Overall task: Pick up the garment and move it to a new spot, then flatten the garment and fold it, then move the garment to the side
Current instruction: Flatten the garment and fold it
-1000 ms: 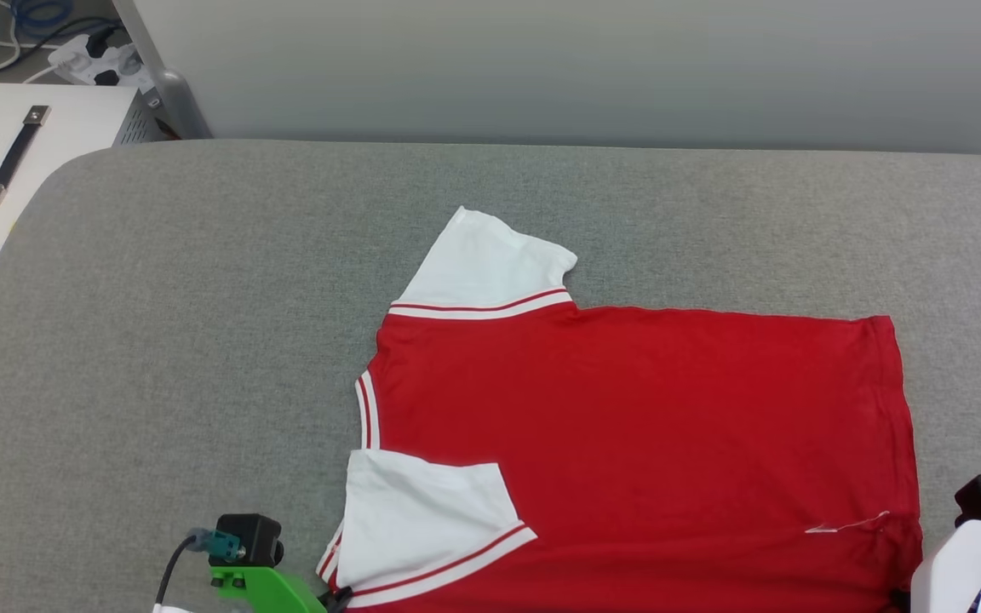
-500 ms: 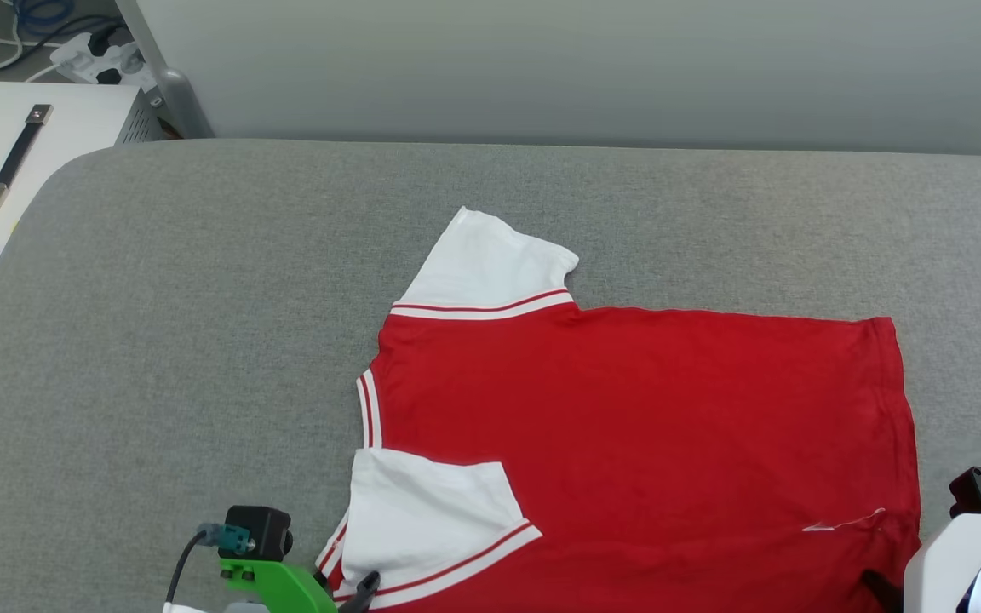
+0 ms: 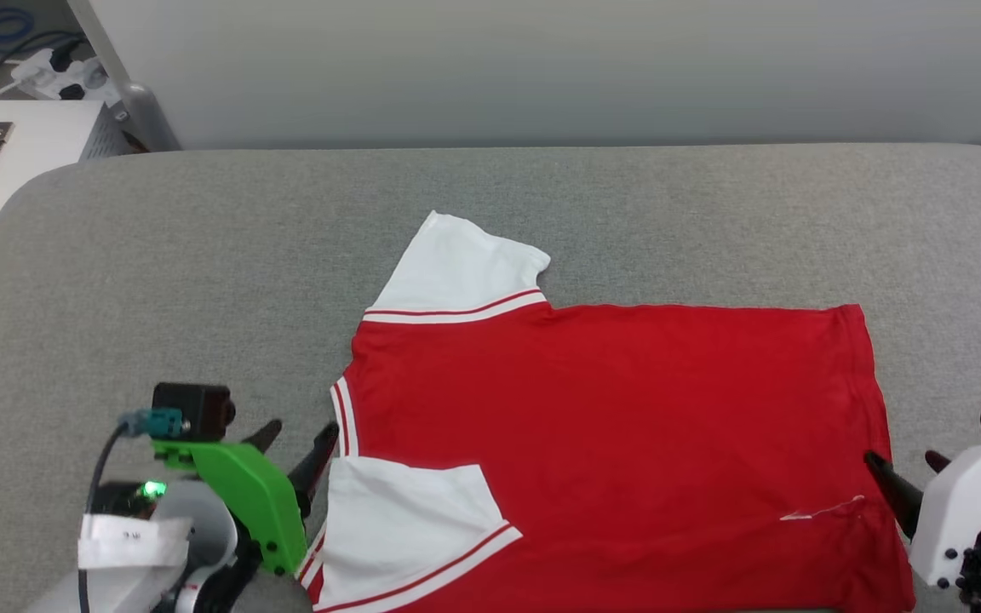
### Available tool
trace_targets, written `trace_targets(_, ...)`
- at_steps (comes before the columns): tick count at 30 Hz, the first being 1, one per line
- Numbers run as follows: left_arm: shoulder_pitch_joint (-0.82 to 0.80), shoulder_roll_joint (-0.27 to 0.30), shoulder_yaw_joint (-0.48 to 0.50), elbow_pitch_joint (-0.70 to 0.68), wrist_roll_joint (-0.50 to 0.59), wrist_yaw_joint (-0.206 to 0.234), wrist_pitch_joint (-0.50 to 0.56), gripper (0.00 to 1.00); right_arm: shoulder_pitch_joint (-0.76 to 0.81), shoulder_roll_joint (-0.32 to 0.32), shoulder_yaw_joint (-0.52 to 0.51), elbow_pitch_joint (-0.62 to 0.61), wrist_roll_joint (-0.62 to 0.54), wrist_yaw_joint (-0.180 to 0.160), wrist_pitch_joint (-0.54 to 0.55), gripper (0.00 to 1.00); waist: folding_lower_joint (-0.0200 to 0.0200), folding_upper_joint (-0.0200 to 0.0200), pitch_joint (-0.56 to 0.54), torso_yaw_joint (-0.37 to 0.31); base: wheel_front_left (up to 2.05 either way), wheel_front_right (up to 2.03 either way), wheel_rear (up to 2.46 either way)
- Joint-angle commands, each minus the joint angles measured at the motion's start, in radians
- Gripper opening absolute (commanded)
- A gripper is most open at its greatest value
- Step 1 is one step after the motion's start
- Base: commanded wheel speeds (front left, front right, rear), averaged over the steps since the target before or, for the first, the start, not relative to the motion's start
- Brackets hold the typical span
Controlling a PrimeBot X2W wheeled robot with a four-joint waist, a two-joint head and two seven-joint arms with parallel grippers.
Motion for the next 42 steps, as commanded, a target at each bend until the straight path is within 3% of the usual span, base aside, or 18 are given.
trace_targets(1, -0.041, 0.009, 0.015, -0.022, -0.013, -0.003, 0.017, 1.0, -0.026, 0.012, 0.005, -0.027, 0.015, -0.001, -0.014, 1.0, 0.0, 0.0, 0.03, -0.027, 0.0, 0.0, 0.0)
trace_targets(6, -0.202, 0.05, 0.051, -0.067, -0.014, -0.016, 0.121, 1.0, -0.059, 0.047, 0.028, -0.106, 0.015, -0.001, -0.032, 1.0, 0.0, 0.0, 0.104, -0.073, 0.0, 0.0, 0.0)
trace_targets(11, -0.389, 0.055, 0.052, -0.039, -0.016, -0.065, 0.258, 1.0, -0.096, 0.081, 0.055, -0.151, 0.013, -0.001, -0.063, 1.0, 0.0, 0.0, 0.186, -0.119, 0.0, 0.0, 0.0)
trace_targets(26, -0.811, -0.042, -0.029, 0.37, 0.01, -0.21, 0.581, 1.0, -0.195, 0.137, 0.135, -0.16, 0.007, -0.001, -0.176, 1.0, 0.0, 0.0, 0.387, -0.239, 0.0, 0.0, 0.0)
trace_targets(42, -0.963, -0.12, -0.055, 0.712, 0.048, -0.286, 0.577, 1.0, -0.24, 0.143, 0.165, -0.169, 0.007, -0.001, -0.185, 1.0, 0.0, 0.0, 0.464, -0.281, 0.0, 0.0, 0.0)
